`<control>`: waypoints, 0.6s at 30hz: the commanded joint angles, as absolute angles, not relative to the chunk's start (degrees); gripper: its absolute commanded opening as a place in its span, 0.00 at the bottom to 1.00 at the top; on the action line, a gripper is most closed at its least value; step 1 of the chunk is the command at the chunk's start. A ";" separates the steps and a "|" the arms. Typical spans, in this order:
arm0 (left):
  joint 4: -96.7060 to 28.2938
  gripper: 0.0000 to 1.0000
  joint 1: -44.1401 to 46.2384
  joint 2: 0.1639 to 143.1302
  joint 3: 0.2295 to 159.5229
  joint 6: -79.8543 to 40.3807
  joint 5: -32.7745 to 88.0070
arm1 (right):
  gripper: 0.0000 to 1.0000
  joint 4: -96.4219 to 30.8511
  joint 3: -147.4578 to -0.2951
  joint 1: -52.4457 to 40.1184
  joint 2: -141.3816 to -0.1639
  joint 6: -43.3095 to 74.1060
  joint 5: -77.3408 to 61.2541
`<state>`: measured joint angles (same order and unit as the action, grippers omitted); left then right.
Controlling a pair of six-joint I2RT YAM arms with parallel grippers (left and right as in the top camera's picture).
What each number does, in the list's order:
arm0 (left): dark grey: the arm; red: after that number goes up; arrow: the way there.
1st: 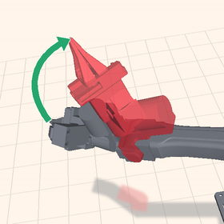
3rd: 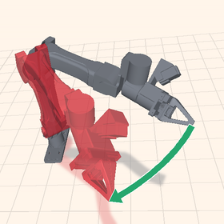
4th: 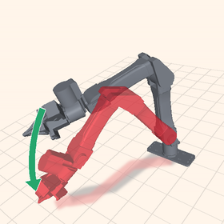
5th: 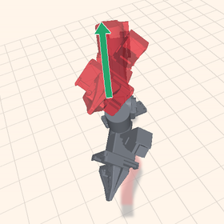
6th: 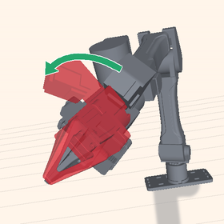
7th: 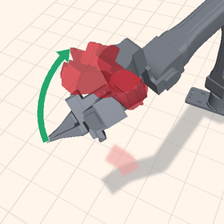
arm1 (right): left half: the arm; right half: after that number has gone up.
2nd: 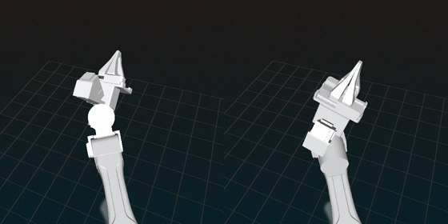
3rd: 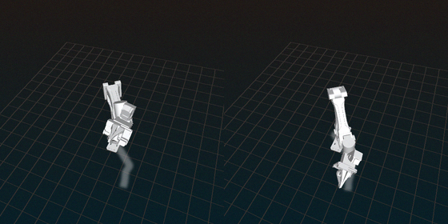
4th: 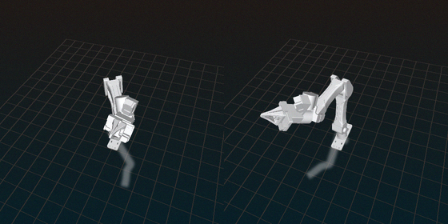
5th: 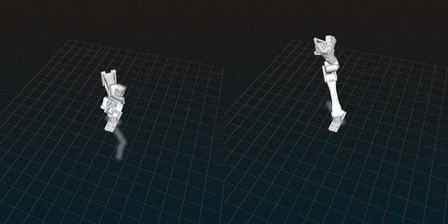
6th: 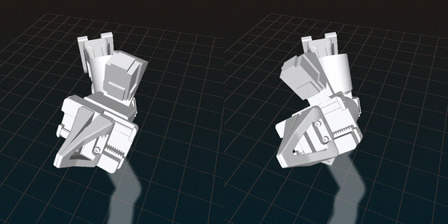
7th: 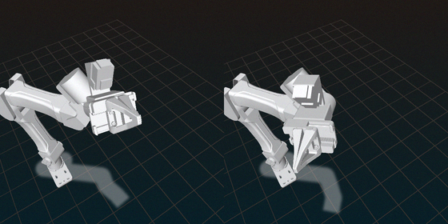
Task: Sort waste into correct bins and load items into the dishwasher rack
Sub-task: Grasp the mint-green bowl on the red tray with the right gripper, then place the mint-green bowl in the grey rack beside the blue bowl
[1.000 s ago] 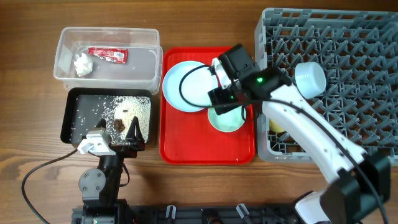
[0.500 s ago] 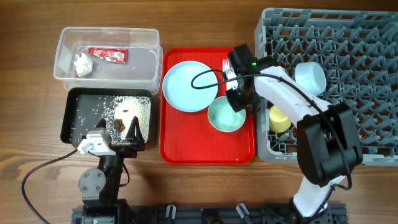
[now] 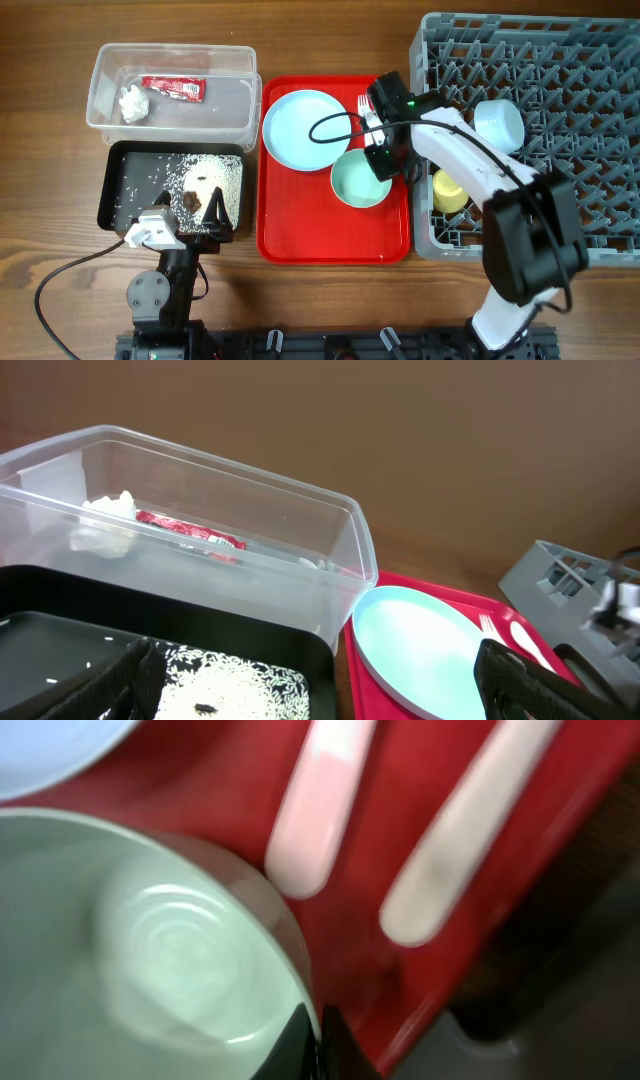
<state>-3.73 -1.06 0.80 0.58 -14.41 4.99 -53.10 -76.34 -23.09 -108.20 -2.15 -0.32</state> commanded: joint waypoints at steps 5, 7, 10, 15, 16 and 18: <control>-3.99 1.00 -0.91 0.38 0.32 -13.89 4.86 | 0.05 -51.03 -76.12 -23.27 -84.66 -0.47 8.25; -4.01 1.00 -0.91 0.38 0.32 -13.89 4.86 | 0.04 -49.34 -76.12 -22.87 -79.07 3.68 15.57; -3.99 1.00 -0.91 0.38 0.32 -13.89 4.86 | 0.04 -48.90 -76.12 -20.12 -73.23 14.90 40.01; -4.01 1.00 -0.91 0.38 0.32 -13.89 4.86 | 0.04 -48.71 -76.09 -11.68 -73.71 21.19 64.60; -4.01 1.00 -0.91 0.38 0.32 -13.89 4.86 | 0.04 -48.66 -76.09 -9.32 -74.48 21.17 66.94; -4.01 1.00 -0.91 0.38 0.32 -13.89 4.86 | 0.04 -48.34 -76.09 -5.32 -76.23 21.17 70.83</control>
<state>-3.73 -1.06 0.80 0.58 -14.41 4.99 -48.73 -76.12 -10.09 -73.65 17.98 55.99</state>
